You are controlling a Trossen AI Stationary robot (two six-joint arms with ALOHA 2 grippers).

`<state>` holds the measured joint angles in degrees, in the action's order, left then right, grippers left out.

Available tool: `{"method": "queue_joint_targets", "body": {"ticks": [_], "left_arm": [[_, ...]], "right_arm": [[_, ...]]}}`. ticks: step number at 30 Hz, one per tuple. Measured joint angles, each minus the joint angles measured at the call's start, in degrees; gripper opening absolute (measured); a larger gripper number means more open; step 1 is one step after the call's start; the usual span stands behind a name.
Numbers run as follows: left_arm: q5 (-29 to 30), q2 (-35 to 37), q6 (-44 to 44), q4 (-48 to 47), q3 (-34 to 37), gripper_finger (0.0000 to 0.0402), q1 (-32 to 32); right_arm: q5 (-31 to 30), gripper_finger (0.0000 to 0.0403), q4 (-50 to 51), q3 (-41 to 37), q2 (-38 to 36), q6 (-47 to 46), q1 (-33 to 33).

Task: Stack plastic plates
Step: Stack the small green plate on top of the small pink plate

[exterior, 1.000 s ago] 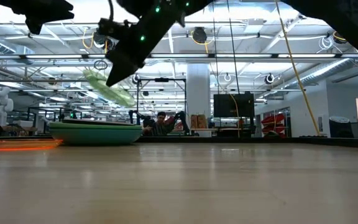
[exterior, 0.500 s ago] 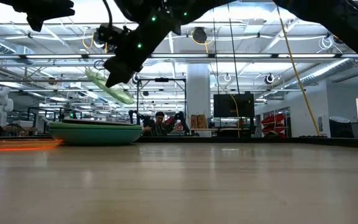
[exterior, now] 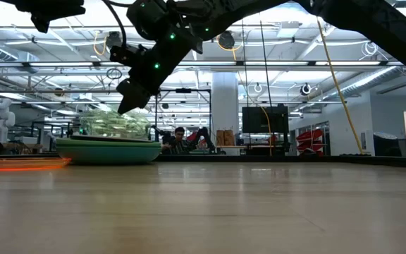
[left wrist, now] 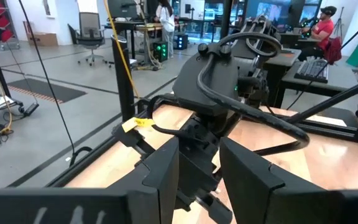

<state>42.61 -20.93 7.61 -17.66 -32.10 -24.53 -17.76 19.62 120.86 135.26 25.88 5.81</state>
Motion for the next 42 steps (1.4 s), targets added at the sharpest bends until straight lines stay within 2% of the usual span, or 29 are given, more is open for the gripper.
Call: {"method": "queue_joint_targets", "body": {"ticks": [4,8,17,22,25,31,33,36,39,42], "left_arm": [[0.0,0.0,-0.77,-0.02,0.0,0.0122,0.01],[0.0,0.0,-2.49,0.7,0.0,0.0122,0.04],[0.04,-0.04,-5.95,4.69,-0.02,0.0122,0.07],[0.04,-0.04,-6.2,4.36,-0.02,0.0122,0.07],[0.03,-0.04,-6.01,3.16,-0.02,0.0122,0.07],[-0.45,-2.69,-2.34,-0.8,-0.02,0.0122,0.07],[-0.6,-4.95,-0.75,-1.06,-0.02,0.0122,0.07],[-0.63,-9.56,0.24,-0.5,-0.02,0.0122,0.09],[-0.73,-14.03,0.44,0.43,-0.02,0.0122,0.09],[-0.8,-17.43,1.06,1.56,-0.02,0.0122,0.09]], "right_arm": [[-1.42,0.0111,1.07,0.0,-0.02,-2.33,0.12],[-2.08,0.0136,2.58,0.0,-0.99,-3.37,-0.65],[-1.19,0.0143,1.88,0.04,-1.08,-6.15,-0.55],[6.82,0.0144,1.91,0.02,-1.35,-6.78,0.53],[7.47,0.0144,7.01,0.0,-3.14,-5.54,0.16],[7.54,0.0135,27.86,-0.07,-11.5,-8.69,-2.46],[7.55,0.0127,32.4,-2.47,-14.16,-10.29,-3.53],[7.55,0.0113,30.83,-10.87,-20.11,-12.22,-5.09],[7.54,0.0102,20.82,-23.07,-27.69,-12.82,-6.51],[7.81,0.0094,6.13,-36.73,-34.66,-13.19,-7.64]]}}
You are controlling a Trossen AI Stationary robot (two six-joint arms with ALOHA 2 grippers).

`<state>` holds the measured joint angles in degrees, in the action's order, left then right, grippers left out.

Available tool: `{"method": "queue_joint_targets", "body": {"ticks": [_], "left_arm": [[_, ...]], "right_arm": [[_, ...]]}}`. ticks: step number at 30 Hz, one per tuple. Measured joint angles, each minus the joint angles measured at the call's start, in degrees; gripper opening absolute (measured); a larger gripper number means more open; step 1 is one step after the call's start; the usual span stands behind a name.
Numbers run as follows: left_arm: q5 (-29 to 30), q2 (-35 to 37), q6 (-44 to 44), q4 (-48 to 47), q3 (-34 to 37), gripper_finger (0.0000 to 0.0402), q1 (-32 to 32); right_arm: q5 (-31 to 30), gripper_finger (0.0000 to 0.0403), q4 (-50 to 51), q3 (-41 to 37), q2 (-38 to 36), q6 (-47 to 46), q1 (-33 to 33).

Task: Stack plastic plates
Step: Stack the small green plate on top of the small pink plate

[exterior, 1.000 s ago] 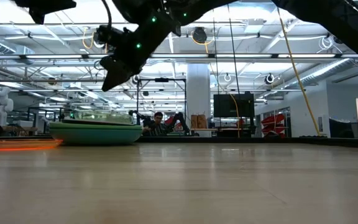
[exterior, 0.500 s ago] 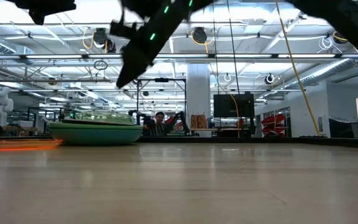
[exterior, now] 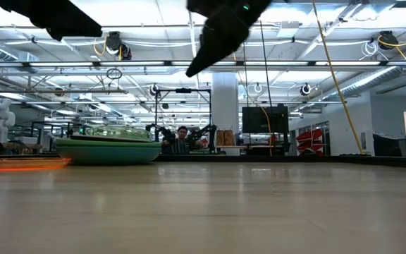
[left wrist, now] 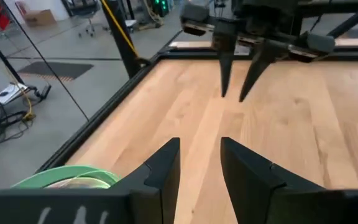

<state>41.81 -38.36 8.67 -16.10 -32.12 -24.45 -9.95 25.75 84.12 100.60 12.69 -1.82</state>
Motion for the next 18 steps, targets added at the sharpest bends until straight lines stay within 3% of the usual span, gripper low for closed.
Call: {"method": "queue_joint_targets", "body": {"ticks": [5,9,18], "left_arm": [[-1.75,-5.25,5.51,0.0,0.0,0.0122,1.16],[-7.23,-11.26,9.3,0.19,0.0,0.0122,4.79],[-16.63,-26.92,10.06,0.78,0.0,0.0122,20.78]], "right_arm": [[1.17,0.0089,-20.12,-18.65,-9.58,-0.42,-0.81],[1.13,0.0089,-27.69,-28.62,-14.62,-1.32,-0.92],[1.06,0.0089,-32.97,-35.13,-18.13,-0.91,-0.81]]}}
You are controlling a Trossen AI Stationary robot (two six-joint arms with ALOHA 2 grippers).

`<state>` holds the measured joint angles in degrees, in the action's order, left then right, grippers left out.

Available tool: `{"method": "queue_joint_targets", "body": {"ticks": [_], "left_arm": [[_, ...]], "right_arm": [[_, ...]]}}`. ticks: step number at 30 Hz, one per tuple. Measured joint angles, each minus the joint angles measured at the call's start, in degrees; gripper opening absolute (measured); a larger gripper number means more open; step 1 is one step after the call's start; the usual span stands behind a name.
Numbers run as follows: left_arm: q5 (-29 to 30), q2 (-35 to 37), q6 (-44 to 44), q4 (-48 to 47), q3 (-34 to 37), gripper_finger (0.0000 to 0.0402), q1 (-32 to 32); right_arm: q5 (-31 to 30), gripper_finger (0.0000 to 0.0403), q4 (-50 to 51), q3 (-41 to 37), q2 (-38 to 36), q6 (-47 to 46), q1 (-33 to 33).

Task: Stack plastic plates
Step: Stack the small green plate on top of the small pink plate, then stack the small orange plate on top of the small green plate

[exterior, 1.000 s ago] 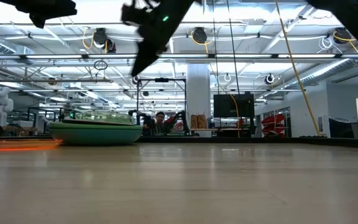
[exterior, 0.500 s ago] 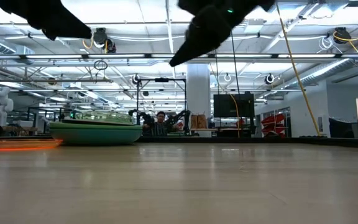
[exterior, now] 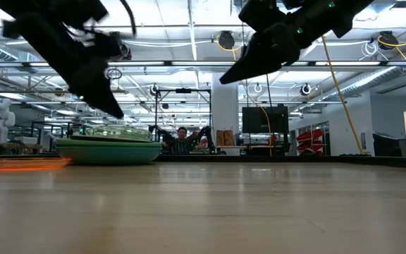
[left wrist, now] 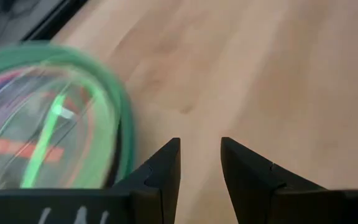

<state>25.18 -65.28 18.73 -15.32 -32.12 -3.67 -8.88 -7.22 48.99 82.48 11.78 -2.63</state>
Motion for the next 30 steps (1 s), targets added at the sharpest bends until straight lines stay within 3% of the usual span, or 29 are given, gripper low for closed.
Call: {"method": "queue_joint_targets", "body": {"ticks": [7,16,30], "left_arm": [[-2.49,-5.92,-3.41,4.41,0.02,0.0122,9.43],[-2.88,-5.61,-2.09,1.99,0.02,0.0122,17.58],[-5.45,0.1,7.11,-2.55,0.02,0.0122,15.23]], "right_arm": [[0.0,0.0089,1.03,0.02,0.02,1.5,0.0],[0.0,0.0089,2.49,0.02,0.02,1.5,0.0],[0.13,0.0089,7.0,-0.61,0.04,0.7,-0.11]]}}
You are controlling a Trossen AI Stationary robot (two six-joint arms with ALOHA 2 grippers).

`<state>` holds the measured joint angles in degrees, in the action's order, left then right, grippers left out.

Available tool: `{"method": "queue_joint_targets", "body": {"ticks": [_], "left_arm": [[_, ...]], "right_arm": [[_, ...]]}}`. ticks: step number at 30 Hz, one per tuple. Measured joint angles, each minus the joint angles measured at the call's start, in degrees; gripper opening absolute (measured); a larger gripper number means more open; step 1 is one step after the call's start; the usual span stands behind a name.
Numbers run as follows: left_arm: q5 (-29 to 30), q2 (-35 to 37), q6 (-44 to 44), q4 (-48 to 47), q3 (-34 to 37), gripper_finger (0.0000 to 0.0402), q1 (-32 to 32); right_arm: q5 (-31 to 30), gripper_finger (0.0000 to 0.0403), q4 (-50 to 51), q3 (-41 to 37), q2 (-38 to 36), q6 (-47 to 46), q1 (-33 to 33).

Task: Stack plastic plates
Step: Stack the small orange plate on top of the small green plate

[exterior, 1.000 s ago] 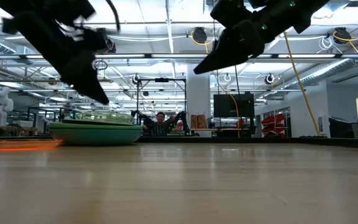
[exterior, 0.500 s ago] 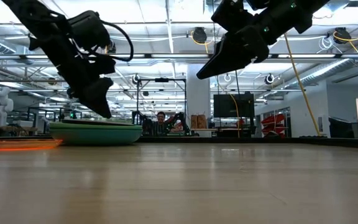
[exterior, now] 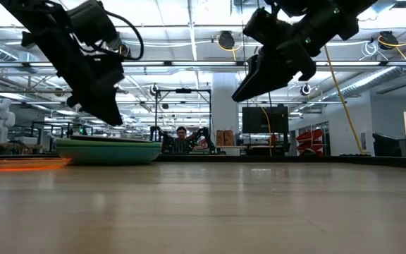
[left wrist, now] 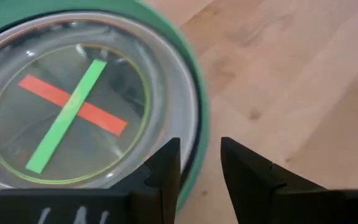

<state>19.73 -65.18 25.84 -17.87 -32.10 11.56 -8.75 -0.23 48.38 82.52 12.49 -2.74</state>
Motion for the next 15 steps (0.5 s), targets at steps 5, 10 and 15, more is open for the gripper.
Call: {"method": "queue_joint_targets", "body": {"ticks": [5,10,15], "left_arm": [[-0.27,4.84,5.36,-4.51,0.0,0.0122,-4.06],[-2.11,8.02,15.1,-9.61,0.0,0.0122,-11.68],[-7.47,7.91,30.08,-10.68,-0.01,0.0122,-23.05]], "right_arm": [[0.19,0.0089,-1.85,-1.89,0.0,-3.19,-0.29],[1.47,0.0089,-6.16,-4.62,0.02,-7.77,-2.06],[1.46,0.0089,-7.61,-5.27,0.02,-8.8,-3.49]]}}
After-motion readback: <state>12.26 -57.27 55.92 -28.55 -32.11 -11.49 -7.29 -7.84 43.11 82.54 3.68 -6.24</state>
